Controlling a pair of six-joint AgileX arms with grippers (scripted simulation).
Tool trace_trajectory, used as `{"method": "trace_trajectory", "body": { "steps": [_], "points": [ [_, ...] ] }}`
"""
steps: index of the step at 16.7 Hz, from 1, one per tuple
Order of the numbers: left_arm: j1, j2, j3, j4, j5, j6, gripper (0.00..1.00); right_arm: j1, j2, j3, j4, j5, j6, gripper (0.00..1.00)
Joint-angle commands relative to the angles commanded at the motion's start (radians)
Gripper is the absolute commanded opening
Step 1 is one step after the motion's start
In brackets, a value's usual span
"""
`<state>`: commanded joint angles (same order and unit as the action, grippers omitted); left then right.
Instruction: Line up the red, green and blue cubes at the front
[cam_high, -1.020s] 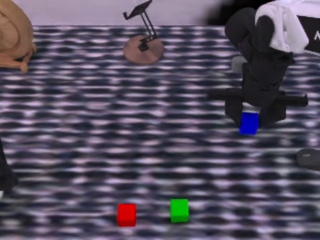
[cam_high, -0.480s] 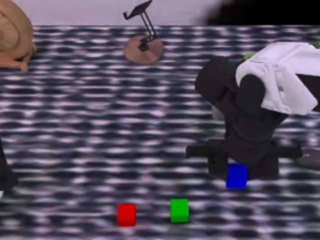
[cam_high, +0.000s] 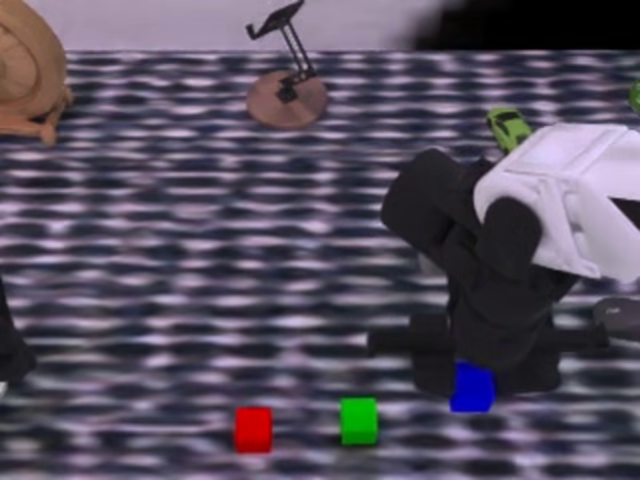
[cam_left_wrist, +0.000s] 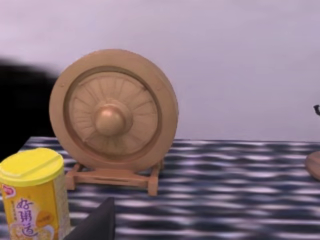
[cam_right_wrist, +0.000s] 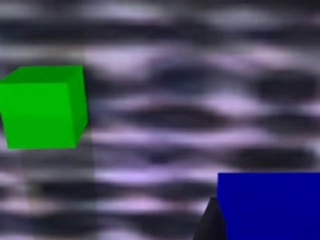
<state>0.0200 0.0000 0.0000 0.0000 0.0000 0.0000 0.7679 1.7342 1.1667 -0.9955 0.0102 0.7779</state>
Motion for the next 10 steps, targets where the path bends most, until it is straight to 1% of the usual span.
{"method": "trace_trajectory", "body": {
  "steps": [3, 7, 10],
  "points": [
    [0.000, 0.000, 0.000, 0.000, 0.000, 0.000, 1.00, 0.001, 0.028, -0.040, 0.069, 0.000, 0.001, 0.00],
    [0.000, 0.000, 0.000, 0.000, 0.000, 0.000, 1.00, 0.004, 0.094, -0.127, 0.228, 0.001, 0.004, 0.00],
    [0.000, 0.000, 0.000, 0.000, 0.000, 0.000, 1.00, 0.006, 0.117, -0.156, 0.277, 0.002, 0.004, 0.00]
  ]
}}
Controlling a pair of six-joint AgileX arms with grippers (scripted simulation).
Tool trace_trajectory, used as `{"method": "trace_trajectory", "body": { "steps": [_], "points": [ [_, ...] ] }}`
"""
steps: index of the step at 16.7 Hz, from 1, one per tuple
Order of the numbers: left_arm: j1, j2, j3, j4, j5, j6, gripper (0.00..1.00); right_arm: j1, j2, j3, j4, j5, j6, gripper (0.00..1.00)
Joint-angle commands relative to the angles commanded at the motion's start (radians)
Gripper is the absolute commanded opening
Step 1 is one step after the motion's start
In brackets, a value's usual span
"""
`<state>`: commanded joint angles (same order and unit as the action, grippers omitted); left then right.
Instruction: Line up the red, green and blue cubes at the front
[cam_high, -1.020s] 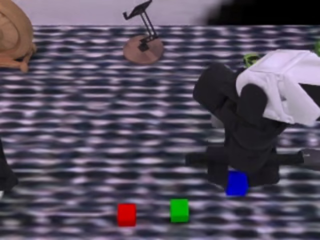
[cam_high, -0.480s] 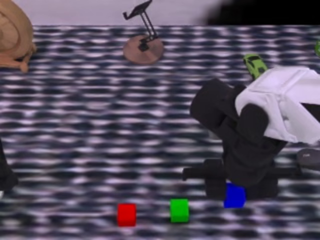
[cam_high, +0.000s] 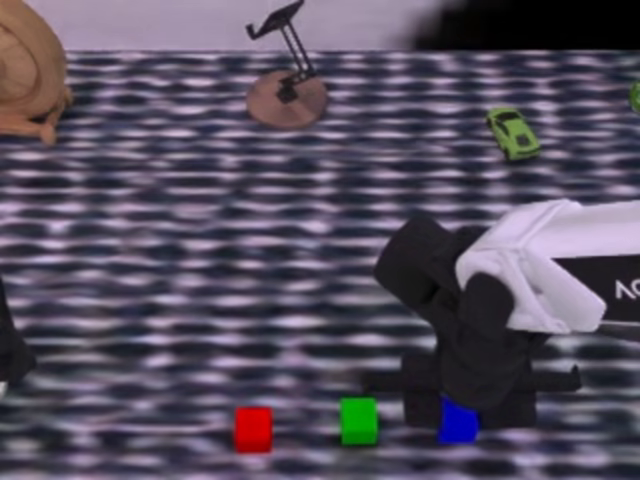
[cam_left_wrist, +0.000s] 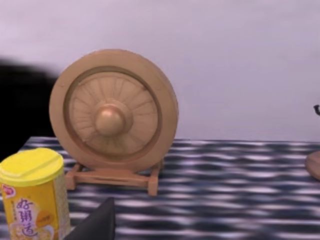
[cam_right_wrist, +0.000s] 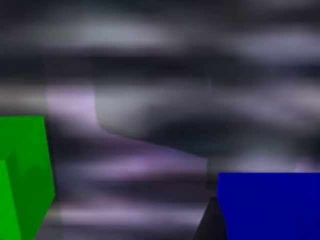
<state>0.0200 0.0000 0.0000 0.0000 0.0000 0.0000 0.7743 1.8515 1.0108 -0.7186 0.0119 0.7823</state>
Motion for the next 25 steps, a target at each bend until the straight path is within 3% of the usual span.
{"method": "trace_trajectory", "body": {
  "steps": [3, 16, 25],
  "points": [
    [0.000, 0.000, 0.000, 0.000, 0.000, 0.000, 1.00, 0.000, 0.000, 0.000, 0.000, 0.000, 0.000, 0.00],
    [0.000, 0.000, 0.000, 0.000, 0.000, 0.000, 1.00, 0.000, 0.000, 0.000, 0.000, 0.000, 0.000, 0.98],
    [0.000, 0.000, 0.000, 0.000, 0.000, 0.000, 1.00, -0.001, -0.001, 0.000, 0.000, 0.000, 0.000, 1.00]
  ]
}}
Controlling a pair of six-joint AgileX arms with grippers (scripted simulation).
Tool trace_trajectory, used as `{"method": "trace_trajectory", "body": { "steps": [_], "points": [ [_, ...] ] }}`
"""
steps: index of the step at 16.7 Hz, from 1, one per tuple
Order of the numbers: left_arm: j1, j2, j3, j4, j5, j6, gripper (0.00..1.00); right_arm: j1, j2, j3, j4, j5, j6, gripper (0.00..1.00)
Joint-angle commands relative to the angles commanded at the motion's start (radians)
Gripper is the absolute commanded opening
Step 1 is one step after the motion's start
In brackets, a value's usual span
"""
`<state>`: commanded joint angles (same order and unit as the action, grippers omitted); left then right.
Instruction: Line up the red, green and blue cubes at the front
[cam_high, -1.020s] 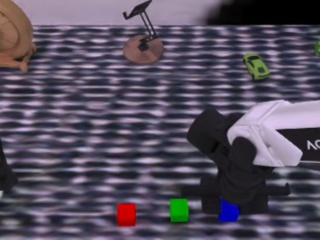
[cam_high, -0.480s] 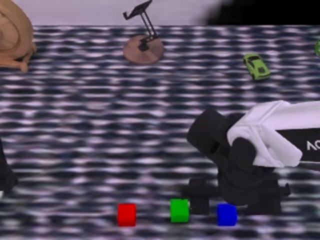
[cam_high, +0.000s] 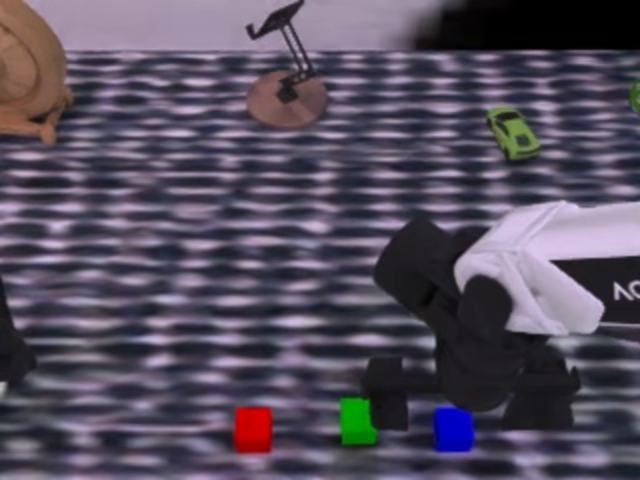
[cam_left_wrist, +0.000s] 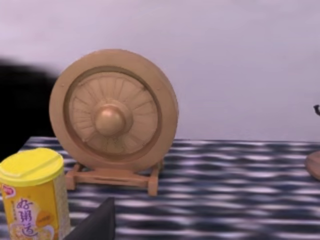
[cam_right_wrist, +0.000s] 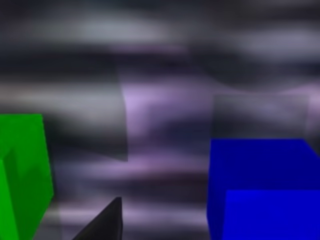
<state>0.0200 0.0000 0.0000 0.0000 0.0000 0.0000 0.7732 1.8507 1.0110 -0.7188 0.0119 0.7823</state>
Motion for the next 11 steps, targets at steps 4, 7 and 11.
{"method": "trace_trajectory", "body": {
  "steps": [4, 7, 11],
  "points": [
    [0.000, 0.000, 0.000, 0.000, 0.000, 0.000, 1.00, 0.005, -0.030, 0.047, -0.076, 0.000, 0.002, 1.00],
    [0.000, 0.000, 0.000, 0.000, 0.000, 0.000, 1.00, 0.009, -0.082, 0.111, -0.207, 0.000, 0.002, 1.00],
    [0.000, 0.000, 0.000, 0.000, 0.000, 0.000, 1.00, 0.011, -0.125, 0.154, -0.278, 0.000, -0.001, 1.00]
  ]
}}
